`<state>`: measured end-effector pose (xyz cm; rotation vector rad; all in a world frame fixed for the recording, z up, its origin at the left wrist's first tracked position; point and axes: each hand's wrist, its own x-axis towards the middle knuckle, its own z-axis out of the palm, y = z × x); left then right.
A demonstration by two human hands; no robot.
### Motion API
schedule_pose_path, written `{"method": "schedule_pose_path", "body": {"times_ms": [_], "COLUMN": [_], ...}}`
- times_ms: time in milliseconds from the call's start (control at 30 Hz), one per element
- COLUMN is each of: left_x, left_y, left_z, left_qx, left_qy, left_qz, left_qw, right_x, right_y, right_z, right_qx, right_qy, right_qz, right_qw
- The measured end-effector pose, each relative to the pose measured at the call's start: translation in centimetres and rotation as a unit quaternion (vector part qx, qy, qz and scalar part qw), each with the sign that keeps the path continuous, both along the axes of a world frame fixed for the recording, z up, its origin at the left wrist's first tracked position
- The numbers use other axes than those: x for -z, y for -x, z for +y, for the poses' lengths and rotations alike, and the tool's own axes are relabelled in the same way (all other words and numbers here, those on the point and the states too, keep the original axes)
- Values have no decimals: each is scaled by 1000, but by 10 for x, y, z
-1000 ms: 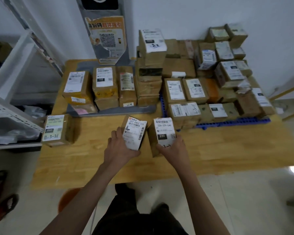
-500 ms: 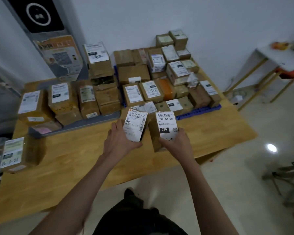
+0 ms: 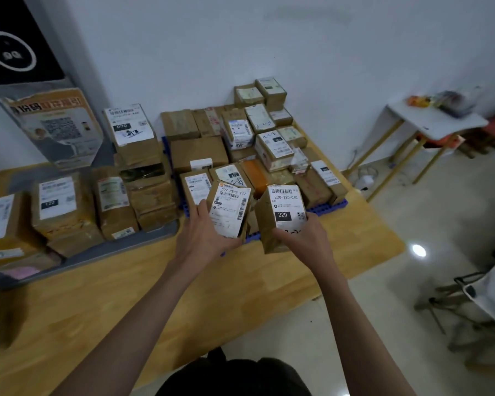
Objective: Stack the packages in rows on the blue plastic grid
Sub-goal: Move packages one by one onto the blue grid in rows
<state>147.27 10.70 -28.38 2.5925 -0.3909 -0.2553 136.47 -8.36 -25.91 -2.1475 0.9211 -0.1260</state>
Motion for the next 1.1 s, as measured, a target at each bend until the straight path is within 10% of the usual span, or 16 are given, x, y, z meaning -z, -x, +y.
{"method": "schedule_pose_path", "body": {"times_ms": [1100], "left_x": [32], "left_y": [-189], "left_z": [-116], "left_qx": [-151], "left_qy": [-90], "left_qz": [95], "left_qw": [980], "right_x": [43], "right_y": [-278], "right_z": [-110], "right_qx": [-156], "right_qy": [58], "right_qz": [84], "right_qw": [983]}}
